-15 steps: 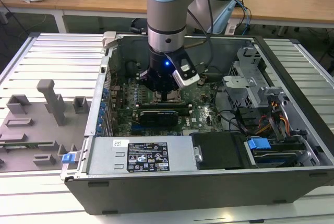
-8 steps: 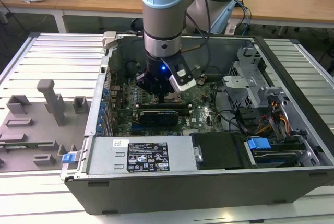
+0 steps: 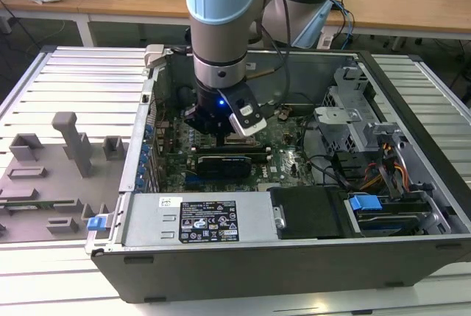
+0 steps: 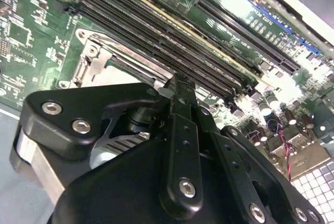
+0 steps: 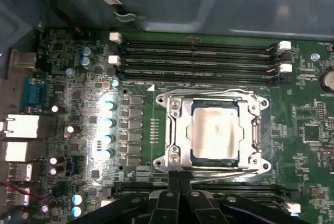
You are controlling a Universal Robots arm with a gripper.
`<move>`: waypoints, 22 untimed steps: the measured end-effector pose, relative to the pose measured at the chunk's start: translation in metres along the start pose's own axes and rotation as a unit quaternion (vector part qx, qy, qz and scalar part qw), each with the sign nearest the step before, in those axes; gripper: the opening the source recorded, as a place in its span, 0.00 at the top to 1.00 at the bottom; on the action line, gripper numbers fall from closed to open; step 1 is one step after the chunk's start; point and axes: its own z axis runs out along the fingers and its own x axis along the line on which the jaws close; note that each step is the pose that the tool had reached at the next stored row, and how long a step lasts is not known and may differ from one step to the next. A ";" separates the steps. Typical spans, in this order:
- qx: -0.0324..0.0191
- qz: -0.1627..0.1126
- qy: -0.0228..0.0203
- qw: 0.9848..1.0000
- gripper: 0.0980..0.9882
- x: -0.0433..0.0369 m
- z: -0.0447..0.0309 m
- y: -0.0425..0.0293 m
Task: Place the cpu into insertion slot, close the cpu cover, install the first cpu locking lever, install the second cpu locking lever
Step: 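Install the second cpu locking lever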
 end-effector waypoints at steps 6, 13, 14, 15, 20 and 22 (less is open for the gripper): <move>-0.024 0.001 -0.001 1.000 0.99 0.0065 0.0012 -0.0060; -0.042 0.002 -0.001 0.999 0.99 0.0111 0.0048 -0.0129; -0.044 0.002 -0.001 0.999 0.99 0.0116 0.0053 -0.0136; -0.047 0.002 -0.001 0.999 0.99 0.0120 0.0056 -0.0141; -0.068 0.003 -0.002 0.998 0.99 0.0130 0.0116 -0.0150; -0.071 0.003 -0.002 0.997 0.99 0.0131 0.0144 -0.0155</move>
